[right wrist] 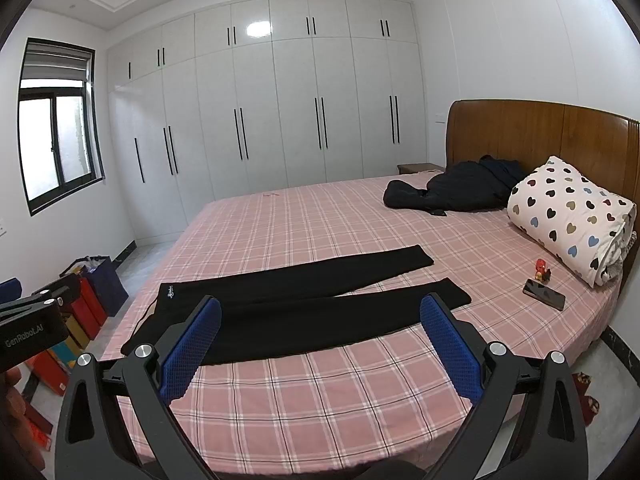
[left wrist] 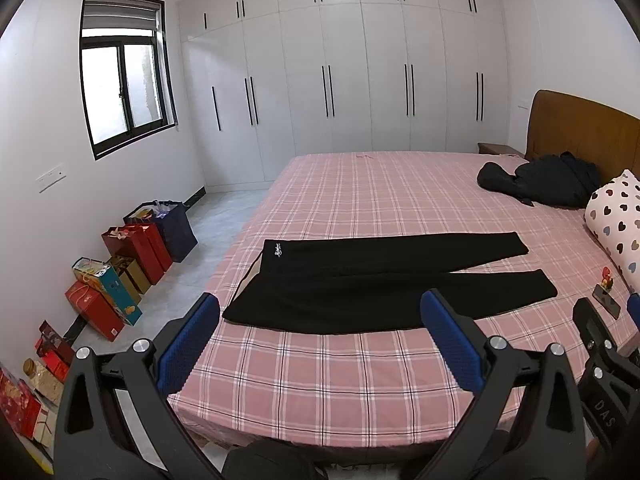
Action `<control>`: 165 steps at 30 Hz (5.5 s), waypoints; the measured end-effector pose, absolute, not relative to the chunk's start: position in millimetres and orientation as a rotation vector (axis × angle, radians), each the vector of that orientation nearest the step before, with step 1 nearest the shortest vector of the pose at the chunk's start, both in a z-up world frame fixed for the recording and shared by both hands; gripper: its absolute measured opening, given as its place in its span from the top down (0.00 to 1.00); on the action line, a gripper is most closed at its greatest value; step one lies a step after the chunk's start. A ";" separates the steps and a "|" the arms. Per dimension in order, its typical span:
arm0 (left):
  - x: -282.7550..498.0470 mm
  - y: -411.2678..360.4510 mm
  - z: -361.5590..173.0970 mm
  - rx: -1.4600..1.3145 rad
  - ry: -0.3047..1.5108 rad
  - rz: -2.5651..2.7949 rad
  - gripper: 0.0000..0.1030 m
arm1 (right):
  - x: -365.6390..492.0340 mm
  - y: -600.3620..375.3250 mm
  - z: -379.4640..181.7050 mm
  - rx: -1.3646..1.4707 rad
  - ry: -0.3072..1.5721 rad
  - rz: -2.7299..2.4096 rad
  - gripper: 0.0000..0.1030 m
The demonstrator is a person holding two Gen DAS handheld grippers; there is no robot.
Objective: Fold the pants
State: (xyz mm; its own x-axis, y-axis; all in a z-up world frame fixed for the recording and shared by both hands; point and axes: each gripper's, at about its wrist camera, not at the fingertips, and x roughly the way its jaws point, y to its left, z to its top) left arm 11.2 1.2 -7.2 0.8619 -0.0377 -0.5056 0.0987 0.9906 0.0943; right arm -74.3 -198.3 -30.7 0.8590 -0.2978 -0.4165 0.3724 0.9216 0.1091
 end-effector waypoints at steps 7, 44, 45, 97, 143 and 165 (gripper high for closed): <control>17.9 -0.3 -15.9 0.122 0.552 -0.073 0.04 | -70.7 -199.5 -34.0 0.193 0.418 -0.357 0.05; 45.9 -9.4 -48.1 0.134 0.614 -0.085 0.04 | -45.6 -211.1 -53.2 0.201 0.478 -0.373 0.05; 45.9 -9.5 -48.0 0.135 0.615 -0.084 0.04 | -45.7 -211.0 -53.3 0.200 0.479 -0.373 0.05; 401.4 -19.7 -255.8 0.079 0.890 -0.163 0.04 | 261.1 -538.9 -241.8 0.141 0.770 -0.380 0.05; 583.0 128.9 -279.8 -0.270 1.027 -0.077 0.31 | 360.9 -669.0 -251.4 0.337 0.828 -0.339 0.80; 603.2 121.9 -318.2 -0.164 1.046 -0.136 0.82 | 438.6 -654.6 -295.9 0.267 0.916 -0.271 0.97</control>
State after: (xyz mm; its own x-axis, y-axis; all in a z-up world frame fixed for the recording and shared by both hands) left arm 603.2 121.9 -318.2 0.4947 -0.1896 -0.8481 0.0334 0.9793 -0.1995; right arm 438.6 -654.6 -295.9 0.5801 -0.1164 -0.8062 0.3418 0.9331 0.1112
